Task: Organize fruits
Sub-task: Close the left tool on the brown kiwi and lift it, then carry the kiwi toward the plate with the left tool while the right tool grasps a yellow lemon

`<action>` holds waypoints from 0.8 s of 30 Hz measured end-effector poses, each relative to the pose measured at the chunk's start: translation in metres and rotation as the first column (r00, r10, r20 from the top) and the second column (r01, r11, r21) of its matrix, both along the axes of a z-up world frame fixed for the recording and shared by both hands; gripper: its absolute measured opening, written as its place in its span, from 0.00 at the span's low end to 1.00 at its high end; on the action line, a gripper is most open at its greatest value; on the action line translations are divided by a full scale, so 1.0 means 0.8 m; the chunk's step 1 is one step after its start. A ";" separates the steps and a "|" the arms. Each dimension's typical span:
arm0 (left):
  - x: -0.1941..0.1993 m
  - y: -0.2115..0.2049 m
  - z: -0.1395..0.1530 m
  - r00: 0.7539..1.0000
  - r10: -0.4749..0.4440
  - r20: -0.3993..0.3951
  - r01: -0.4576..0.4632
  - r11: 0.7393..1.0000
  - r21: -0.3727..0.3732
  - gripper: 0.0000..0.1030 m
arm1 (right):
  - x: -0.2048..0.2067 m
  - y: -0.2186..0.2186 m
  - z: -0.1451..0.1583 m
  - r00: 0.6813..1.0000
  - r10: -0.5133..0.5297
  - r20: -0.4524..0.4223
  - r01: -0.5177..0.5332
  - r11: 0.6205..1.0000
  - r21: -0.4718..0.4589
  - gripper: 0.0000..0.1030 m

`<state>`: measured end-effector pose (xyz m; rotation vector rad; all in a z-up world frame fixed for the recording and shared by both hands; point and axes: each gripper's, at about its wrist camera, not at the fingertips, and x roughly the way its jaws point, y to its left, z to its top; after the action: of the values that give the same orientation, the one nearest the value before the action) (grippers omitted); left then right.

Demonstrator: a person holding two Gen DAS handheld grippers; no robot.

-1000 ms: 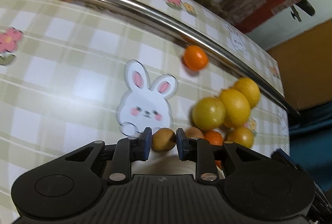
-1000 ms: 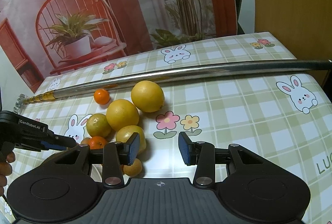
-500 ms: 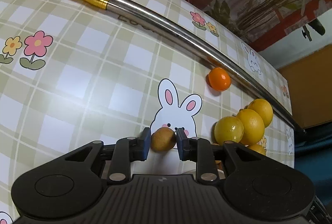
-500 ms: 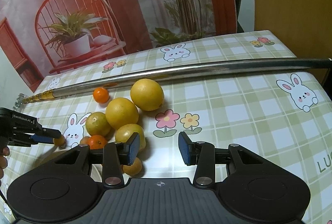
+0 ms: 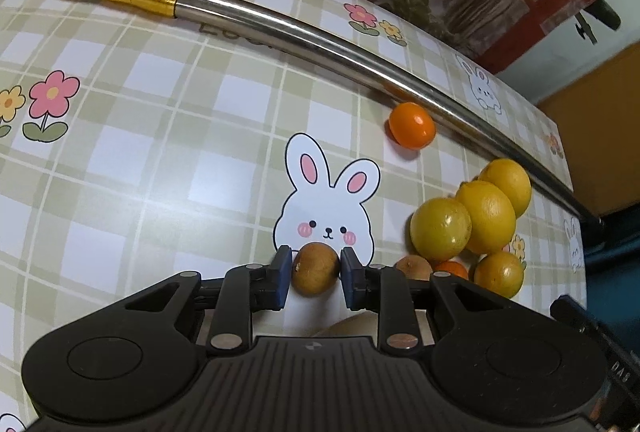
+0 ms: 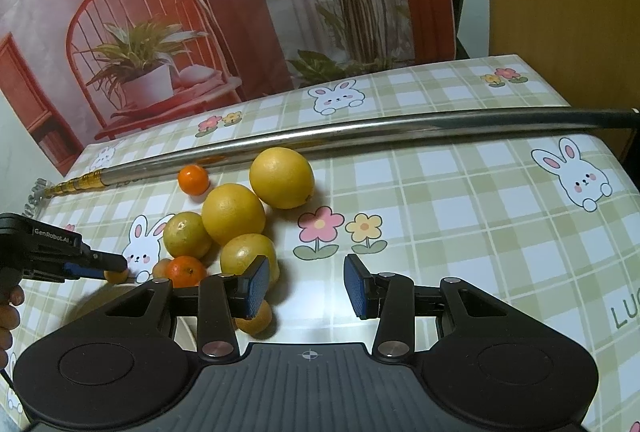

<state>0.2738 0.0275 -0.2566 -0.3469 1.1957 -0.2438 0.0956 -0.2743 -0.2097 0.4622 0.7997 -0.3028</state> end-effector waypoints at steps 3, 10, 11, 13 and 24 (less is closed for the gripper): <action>-0.006 -0.001 0.003 1.000 -0.006 0.014 0.006 1.000 0.022 0.27 | -0.001 0.000 -0.001 1.000 -0.002 -0.001 0.002 1.000 0.004 0.38; -0.033 -0.001 0.036 0.988 -0.054 0.145 0.048 0.998 0.049 0.27 | 0.000 0.001 -0.004 1.000 0.010 -0.002 -0.010 1.000 0.006 0.38; -0.039 -0.002 0.041 0.983 -0.070 0.168 0.061 0.996 0.059 0.27 | 0.001 0.002 -0.005 1.000 0.015 -0.002 -0.015 1.000 0.006 0.38; -0.050 -0.006 0.050 0.974 -0.094 0.205 0.079 0.994 0.079 0.27 | 0.004 0.005 -0.007 1.000 0.029 -0.004 -0.029 1.000 0.004 0.38; -0.111 -0.012 0.082 0.920 -0.181 0.346 0.140 0.980 0.140 0.27 | 0.037 0.022 -0.016 0.993 0.116 0.007 -0.116 0.993 -0.011 0.42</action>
<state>0.1850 0.0180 -0.1910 -0.0966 0.8720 -0.3642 0.1251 -0.2564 -0.2225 0.4049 0.8141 -0.1968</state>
